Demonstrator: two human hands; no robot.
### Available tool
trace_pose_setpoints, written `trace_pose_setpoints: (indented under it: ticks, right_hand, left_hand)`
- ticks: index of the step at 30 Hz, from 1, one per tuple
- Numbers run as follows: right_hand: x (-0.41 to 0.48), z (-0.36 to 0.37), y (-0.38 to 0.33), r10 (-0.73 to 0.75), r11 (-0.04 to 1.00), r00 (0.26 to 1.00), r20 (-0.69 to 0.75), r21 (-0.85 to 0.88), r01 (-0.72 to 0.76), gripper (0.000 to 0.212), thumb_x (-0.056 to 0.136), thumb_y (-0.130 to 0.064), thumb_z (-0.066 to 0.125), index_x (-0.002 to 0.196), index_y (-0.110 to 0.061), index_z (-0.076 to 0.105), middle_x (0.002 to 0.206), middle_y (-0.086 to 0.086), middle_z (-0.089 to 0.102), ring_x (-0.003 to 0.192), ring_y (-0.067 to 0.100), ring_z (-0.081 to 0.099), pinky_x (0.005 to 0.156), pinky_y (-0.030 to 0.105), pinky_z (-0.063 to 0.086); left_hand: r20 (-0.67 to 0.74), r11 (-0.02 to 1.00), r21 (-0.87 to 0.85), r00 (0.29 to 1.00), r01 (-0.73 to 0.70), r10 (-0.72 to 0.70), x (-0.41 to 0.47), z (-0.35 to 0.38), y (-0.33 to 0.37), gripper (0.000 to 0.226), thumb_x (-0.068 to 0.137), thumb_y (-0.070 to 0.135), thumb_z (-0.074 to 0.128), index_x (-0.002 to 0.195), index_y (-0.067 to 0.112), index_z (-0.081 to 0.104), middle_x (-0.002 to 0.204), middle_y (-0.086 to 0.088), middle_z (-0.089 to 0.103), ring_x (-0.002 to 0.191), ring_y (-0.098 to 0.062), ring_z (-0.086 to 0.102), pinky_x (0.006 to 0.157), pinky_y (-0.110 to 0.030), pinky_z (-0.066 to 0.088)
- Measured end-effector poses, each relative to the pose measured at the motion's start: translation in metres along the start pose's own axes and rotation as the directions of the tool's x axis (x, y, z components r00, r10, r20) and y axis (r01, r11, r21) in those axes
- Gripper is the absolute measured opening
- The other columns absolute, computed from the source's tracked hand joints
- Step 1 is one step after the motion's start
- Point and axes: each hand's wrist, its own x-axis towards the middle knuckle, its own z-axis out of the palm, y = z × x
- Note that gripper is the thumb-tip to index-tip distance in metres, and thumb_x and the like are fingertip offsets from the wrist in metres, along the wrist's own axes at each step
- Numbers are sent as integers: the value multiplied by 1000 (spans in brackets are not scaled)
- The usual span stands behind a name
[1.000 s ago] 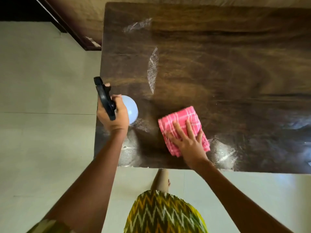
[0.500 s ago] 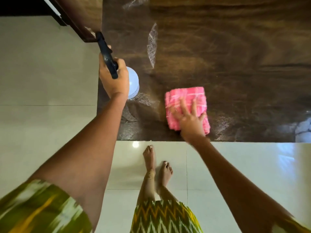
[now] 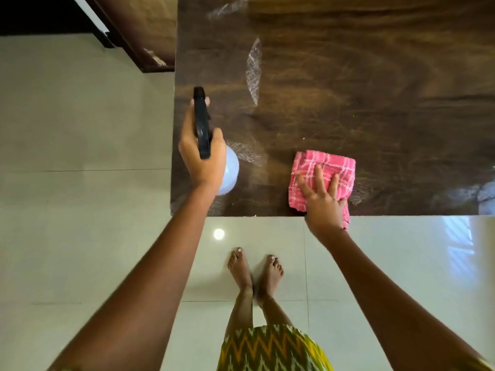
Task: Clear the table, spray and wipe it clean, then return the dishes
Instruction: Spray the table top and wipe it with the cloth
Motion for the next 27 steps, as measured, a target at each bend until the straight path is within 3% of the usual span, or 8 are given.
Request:
trace_pose_setpoints:
  ticks: [2,4,8,11,16,21,25,27]
  right_hand:
    - [-21,11,-8,-108,993,994,-13,-47,107,83,88,-6,56,148,-33,5,157,10,-10,139,48,-10,103,71,19]
    - [-44,18,-4,-222,970,975,-10,-100,220,86,78,-8,71,147,-28,23,155,15,14,137,52,8,96,73,29]
    - [-71,18,22,-177,981,984,-11,-89,175,88,58,0,84,136,-19,47,137,18,49,119,55,44,59,64,52]
    - [-82,9,31,-128,991,980,-153,13,131,80,61,5,81,133,-14,51,134,20,51,115,54,49,50,59,53]
    - [-90,-2,25,-109,985,968,-225,106,136,75,67,1,78,135,-13,49,138,19,47,118,52,47,55,60,53]
    - [-93,-1,11,-136,981,960,-245,99,165,76,67,-3,80,135,-12,49,136,19,49,117,50,49,56,58,54]
    - [-94,-3,6,-135,980,954,-268,105,168,78,65,-5,82,135,-11,48,136,20,49,116,51,50,56,59,52]
    - [-94,-5,7,-143,979,947,-286,101,178,79,63,-5,83,134,-10,49,135,20,49,115,51,50,56,60,52]
  left_hand:
    - [42,999,28,999,31,-32,-22,-13,1,36,76,5,49,108,12,62,96,-12,67,77,-12,61,71,-17,50]
    - [67,993,58,992,104,-108,-43,-27,-3,28,75,6,49,93,25,60,78,-1,62,63,-4,55,63,-16,44]
    - [94,975,117,975,191,-202,-79,-51,-13,25,77,-4,52,94,5,66,73,8,60,59,5,55,57,-5,40]
    - [104,936,184,941,300,-322,-102,-63,-18,27,80,-15,51,90,5,65,63,4,54,48,3,50,45,-5,35]
    - [123,835,338,859,435,-497,-118,-71,-29,16,82,-6,52,83,6,63,63,-7,53,43,-5,46,39,-6,34]
    - [154,810,419,847,411,-509,-128,-72,-32,13,79,-3,53,80,6,63,67,-10,60,56,-18,51,58,-25,43]
    - [118,794,446,852,413,-509,-126,-74,-31,10,79,-1,54,78,6,62,60,-5,54,52,-21,47,52,-23,40]
    - [92,793,421,849,440,-520,-125,-76,-29,9,80,-2,54,79,2,61,60,-6,52,47,-15,46,44,-13,39]
